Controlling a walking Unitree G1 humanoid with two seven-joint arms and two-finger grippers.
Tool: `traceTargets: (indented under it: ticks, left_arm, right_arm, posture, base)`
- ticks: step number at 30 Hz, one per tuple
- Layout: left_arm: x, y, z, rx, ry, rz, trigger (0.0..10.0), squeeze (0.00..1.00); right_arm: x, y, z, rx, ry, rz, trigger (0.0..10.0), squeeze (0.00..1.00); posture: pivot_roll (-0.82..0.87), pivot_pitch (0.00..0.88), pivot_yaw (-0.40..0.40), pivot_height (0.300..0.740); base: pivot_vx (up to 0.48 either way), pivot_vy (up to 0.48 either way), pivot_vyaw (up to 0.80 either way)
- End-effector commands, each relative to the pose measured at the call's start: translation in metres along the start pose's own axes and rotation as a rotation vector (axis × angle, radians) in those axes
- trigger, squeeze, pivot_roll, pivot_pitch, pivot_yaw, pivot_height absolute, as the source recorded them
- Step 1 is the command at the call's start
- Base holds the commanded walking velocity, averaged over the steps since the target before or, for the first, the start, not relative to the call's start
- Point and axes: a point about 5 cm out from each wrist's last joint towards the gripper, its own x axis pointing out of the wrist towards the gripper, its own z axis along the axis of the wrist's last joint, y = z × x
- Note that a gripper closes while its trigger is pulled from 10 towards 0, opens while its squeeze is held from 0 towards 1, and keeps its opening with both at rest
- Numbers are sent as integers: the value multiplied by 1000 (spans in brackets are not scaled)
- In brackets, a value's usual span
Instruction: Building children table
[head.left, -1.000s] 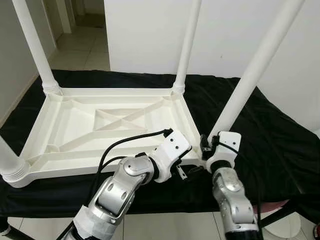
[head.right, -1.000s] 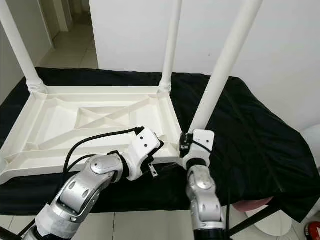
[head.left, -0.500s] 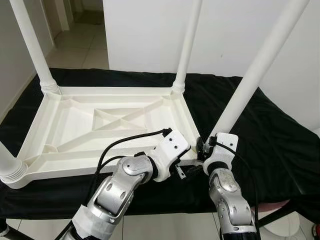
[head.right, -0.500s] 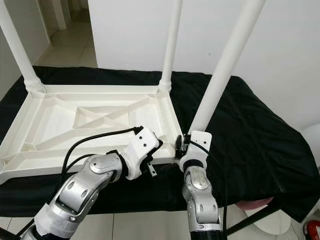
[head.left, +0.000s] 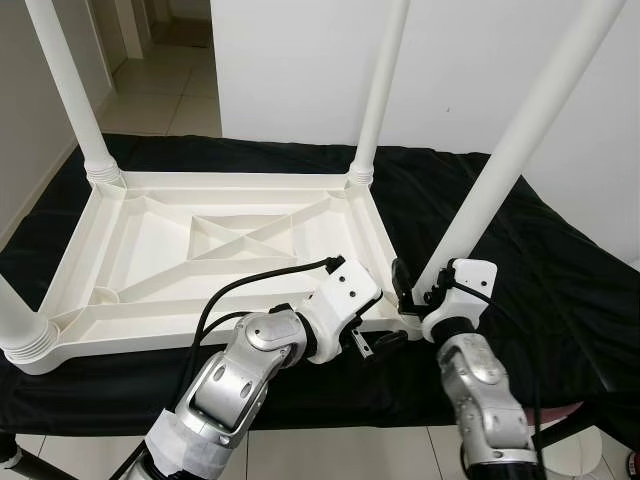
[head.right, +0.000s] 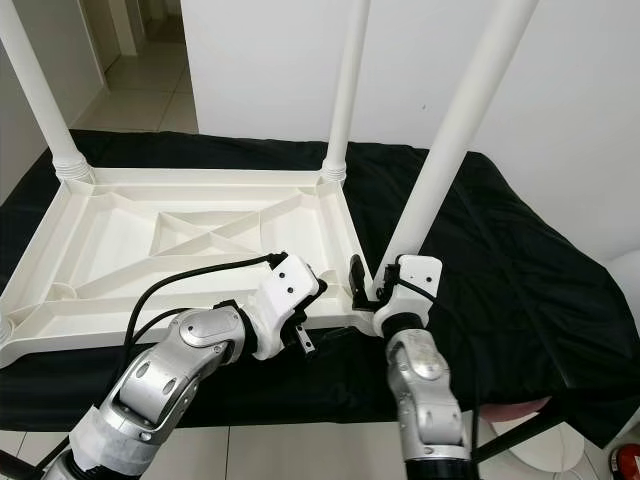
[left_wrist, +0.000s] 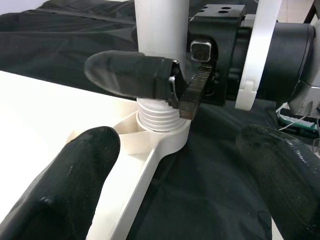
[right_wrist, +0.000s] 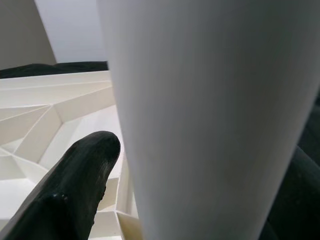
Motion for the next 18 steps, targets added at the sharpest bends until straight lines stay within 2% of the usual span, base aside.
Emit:
traceTargets:
  ticks: [1,3,4,5,7,8,9,11,14,15,16,17,18]
  left_arm:
    - [2,1,1,7,-5,12,10000,0]
    - [3,1,2,8,-6,12,10000,0]
    - [3,1,2,8,-6,12,10000,0]
    - [3,1,2,10,-6,10,10000,0]
    - [3,1,2,10,-6,10,10000,0]
    - [4,0,1,15,-7,4,10000,0]
    - [4,0,1,15,-7,4,10000,0]
    - [4,-2,-1,15,-5,-8,10000,0]
    - [4,-3,-2,13,-5,-12,10000,0]
    - [3,-3,-3,12,-2,-11,10000,0]
    - [3,-3,-3,11,0,-7,10000,0]
    - [3,-3,-3,11,0,-7,10000,0]
    - [3,-2,-3,12,1,-3,10000,0]
  right_arm:
    - [1,-1,-2,6,11,16,10000,0]
    - [1,-9,-4,-47,31,147,10000,0]
    - [1,-9,-4,-47,31,147,10000,0]
    - [2,-12,-5,-72,44,201,10000,0]
    - [2,-12,-5,-72,44,201,10000,0]
    - [2,-15,-6,-87,60,281,10000,0]
    - [2,-15,-6,-87,60,281,10000,0]
    - [5,-18,-9,-121,97,417,10000,0]
    - [7,-19,-10,-140,110,461,10000,0]
    - [9,-19,-10,-165,120,492,7725,0]
    - [12,-21,-11,-182,131,519,4667,0]
    - [12,-21,-11,-182,131,519,4667,0]
    - [14,-22,-11,-191,138,533,3843,0]
  posture:
    - [-77,0,-65,740]
    - [-75,0,-62,740]
    - [-75,0,-62,740]
    - [-75,0,-63,740]
    - [-75,0,-63,740]
    - [-76,0,-61,740]
    - [-76,0,-61,740]
    - [-74,0,-58,740]
    - [-74,0,-58,740]
    - [-71,0,-56,740]
    - [-70,0,-54,740]
    - [-70,0,-54,740]
    - [-69,0,-54,740]
  base:
    - [0,0,0]
    - [0,0,0]
    - [0,0,0]
    - [0,0,0]
    - [0,0,0]
    - [0,0,0]
    - [0,0,0]
    - [0,0,0]
    - [0,0,0]
    - [0,0,0]
    - [0,0,0]
    - [0,0,0]
    - [0,0,0]
